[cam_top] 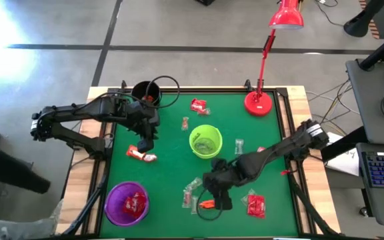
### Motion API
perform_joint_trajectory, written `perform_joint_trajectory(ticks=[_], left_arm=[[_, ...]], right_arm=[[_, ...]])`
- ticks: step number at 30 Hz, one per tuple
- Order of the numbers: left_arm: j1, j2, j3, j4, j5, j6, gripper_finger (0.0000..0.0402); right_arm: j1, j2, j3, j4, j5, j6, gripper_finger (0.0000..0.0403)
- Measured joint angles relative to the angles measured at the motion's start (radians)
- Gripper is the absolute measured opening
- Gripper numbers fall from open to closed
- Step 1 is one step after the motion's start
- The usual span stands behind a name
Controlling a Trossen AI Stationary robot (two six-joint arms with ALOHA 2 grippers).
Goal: Sort candy
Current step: Put the orange chocolate into the black bucket
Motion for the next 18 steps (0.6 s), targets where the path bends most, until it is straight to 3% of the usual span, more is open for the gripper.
perform_joint_trajectory(ticks=[12, 18], left_arm=[[0.000, -0.001, 0.000, -0.022, 0.001, -0.039, 0.0103], [0.000, -0.001, 0.000, -0.023, 0.001, -0.045, 0.0103]], right_arm=[[0.063, 0.210, 0.000, 0.005, -0.001, 0.000, 0.0208], [0.076, 0.257, 0.000, 0.008, -0.011, 0.001, 0.0208]])
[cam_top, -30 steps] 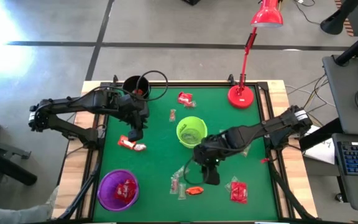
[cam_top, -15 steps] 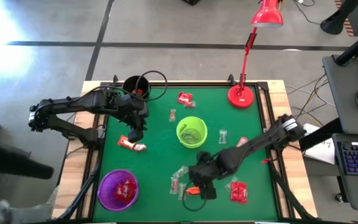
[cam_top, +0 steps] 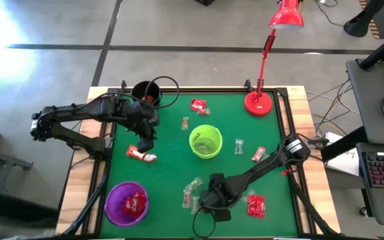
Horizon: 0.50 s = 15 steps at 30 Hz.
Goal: Sort candy
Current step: Put the orange chocolate into the black bucket
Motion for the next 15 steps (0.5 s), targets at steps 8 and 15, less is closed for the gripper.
perform_joint_trajectory(ticks=[8, 15], left_arm=[[0.000, 0.000, 0.000, 0.001, 0.000, -0.006, 0.0103], [0.000, 0.000, 0.000, 0.002, 0.000, -0.005, 0.0103]], right_arm=[[0.003, -0.004, 0.000, 0.096, -0.042, 0.000, 0.0208], [0.002, -0.002, -0.006, 0.128, -0.041, 0.000, 0.0208]])
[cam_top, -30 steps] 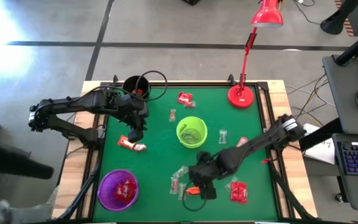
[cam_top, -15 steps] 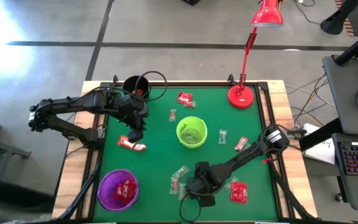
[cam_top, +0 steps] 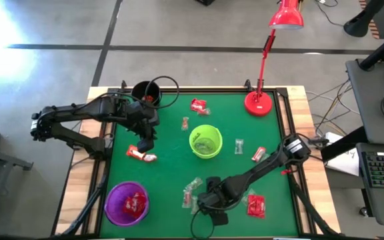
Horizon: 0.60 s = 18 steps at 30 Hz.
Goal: Sort candy
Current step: Put the orange chocolate into the black bucket
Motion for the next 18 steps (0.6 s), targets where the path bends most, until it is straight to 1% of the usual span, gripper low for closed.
perform_joint_trajectory(ticks=[4, 18], left_arm=[[0.000, 0.000, 0.000, 0.001, 0.000, 0.000, 0.0103], [0.000, 0.000, 0.000, 0.001, 0.000, 0.005, 0.0103]], right_arm=[[0.000, 0.000, -0.011, 0.033, 0.000, 0.000, 0.0208], [-0.001, 0.002, -0.099, 0.057, 0.024, 0.018, 0.0208]])
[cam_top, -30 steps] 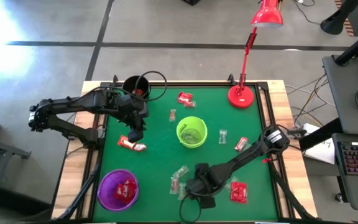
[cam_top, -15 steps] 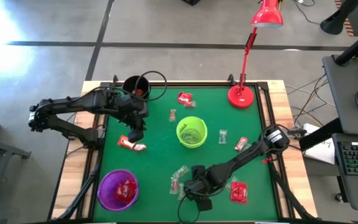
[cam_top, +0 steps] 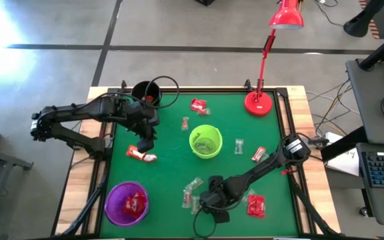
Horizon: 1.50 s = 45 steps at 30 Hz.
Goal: Sort candy
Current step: Put the orange chocolate into the black bucket
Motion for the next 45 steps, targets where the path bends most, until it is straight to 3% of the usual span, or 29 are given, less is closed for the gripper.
perform_joint_trajectory(ticks=[10, 23, 31, 38, 45], left_arm=[[0.000, 0.000, 0.000, 0.000, 0.000, 0.000, 0.0103], [0.000, 0.000, 0.000, 0.000, 0.000, 0.000, 0.0103], [0.000, 0.000, 0.000, 0.000, 0.000, 0.000, 0.0103], [0.000, 0.001, 0.000, 0.001, 0.022, -0.025, 0.0103], [-0.001, 0.018, 0.000, 0.013, 0.096, -0.035, 0.0103]], right_arm=[[-0.002, -0.003, -0.040, 0.043, 0.003, 0.043, 0.0192], [-0.002, -0.003, -0.040, 0.065, -0.008, 0.053, 0.0019], [-0.001, -0.017, -0.043, 0.060, -0.009, 0.073, 0.0013], [0.001, -0.118, -0.045, 0.049, 0.003, 0.166, 0.0012], [-0.003, -0.247, -0.044, 0.054, 0.177, 0.232, 0.0012]])
